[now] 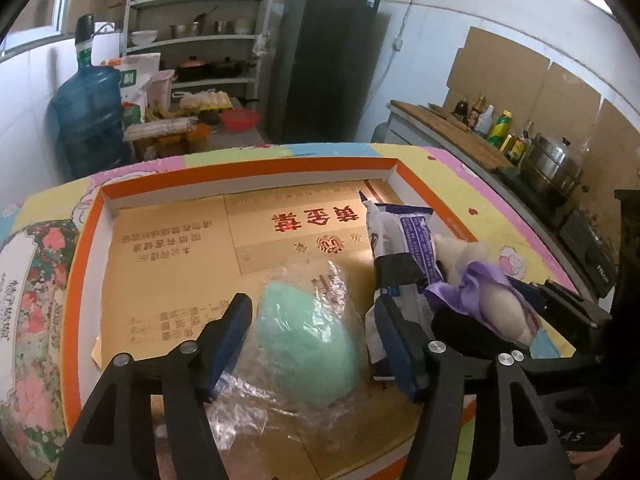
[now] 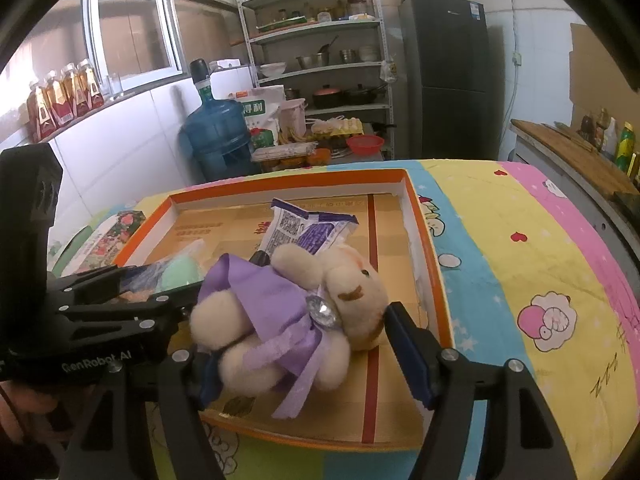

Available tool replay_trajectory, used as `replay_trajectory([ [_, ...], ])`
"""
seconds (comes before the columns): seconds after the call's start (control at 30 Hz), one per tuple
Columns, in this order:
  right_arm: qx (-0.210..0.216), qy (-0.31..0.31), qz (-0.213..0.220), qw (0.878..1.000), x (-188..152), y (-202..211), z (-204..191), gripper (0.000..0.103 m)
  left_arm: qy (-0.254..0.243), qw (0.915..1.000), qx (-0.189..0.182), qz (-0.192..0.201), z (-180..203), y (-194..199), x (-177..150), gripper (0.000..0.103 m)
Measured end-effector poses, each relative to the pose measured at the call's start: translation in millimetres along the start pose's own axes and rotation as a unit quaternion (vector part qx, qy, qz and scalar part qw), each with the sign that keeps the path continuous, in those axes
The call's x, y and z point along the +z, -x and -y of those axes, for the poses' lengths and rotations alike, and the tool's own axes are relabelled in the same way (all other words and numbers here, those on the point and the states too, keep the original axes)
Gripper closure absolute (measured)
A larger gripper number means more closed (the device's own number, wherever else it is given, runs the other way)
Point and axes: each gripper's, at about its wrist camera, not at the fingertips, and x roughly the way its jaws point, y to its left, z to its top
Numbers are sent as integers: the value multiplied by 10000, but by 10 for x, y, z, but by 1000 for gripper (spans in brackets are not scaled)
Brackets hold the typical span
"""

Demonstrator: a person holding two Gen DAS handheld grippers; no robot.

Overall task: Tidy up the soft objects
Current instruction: 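Lower the green ball and teddy bear into the tray and open both grippers, then lift both tools out of the tray and move back toward the pile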

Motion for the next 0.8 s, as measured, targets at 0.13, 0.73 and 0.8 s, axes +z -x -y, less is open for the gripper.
replay_trajectory([
  [0.13, -8, -15, 52, 10000, -4, 62, -2, 32, -60, 10000, 2, 57, 16, 79, 2, 34],
  [0.73, -22, 4, 368, 9993, -56, 479, -144, 32, -170, 9985, 22, 517, 57, 636, -64, 34],
  [0.8, -26, 29, 410, 9991, -52, 522, -175, 32, -159, 9982, 2, 583, 50, 709, -71, 34],
])
